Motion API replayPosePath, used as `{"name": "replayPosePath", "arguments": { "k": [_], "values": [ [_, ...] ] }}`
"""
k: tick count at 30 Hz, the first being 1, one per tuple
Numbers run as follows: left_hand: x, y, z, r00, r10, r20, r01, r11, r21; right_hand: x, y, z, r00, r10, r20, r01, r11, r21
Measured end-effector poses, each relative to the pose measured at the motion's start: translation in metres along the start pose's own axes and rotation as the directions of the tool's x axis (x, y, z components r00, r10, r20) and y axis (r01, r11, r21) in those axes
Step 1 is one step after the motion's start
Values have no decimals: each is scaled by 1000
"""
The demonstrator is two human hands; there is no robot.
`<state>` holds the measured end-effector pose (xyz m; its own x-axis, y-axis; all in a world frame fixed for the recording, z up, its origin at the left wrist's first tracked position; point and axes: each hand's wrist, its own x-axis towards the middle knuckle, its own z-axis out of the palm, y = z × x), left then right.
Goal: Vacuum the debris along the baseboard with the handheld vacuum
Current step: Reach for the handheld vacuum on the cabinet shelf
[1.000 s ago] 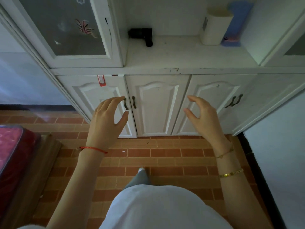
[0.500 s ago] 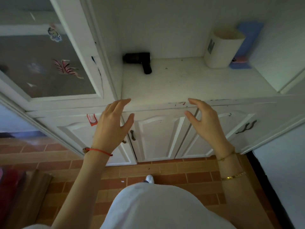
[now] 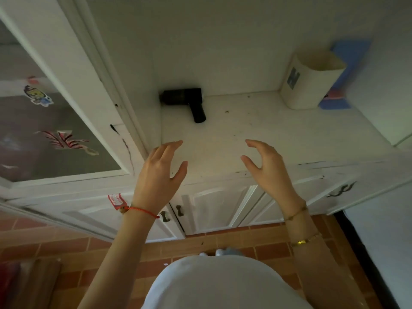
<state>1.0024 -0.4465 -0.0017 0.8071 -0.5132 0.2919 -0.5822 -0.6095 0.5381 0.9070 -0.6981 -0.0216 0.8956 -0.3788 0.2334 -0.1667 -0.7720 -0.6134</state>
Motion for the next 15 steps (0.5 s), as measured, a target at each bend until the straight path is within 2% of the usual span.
{"name": "replayPosePath", "arguments": {
  "k": [8, 15],
  "values": [
    [27, -3, 13, 998, -50, -46, 51, 999, 19, 87, -5, 26, 998, -61, 14, 61, 998, -4],
    [43, -7, 24, 995, -84, -60, 85, 996, 13, 180, -15, 71, 991, 29, 131, -32, 999, 19]
  ]
}}
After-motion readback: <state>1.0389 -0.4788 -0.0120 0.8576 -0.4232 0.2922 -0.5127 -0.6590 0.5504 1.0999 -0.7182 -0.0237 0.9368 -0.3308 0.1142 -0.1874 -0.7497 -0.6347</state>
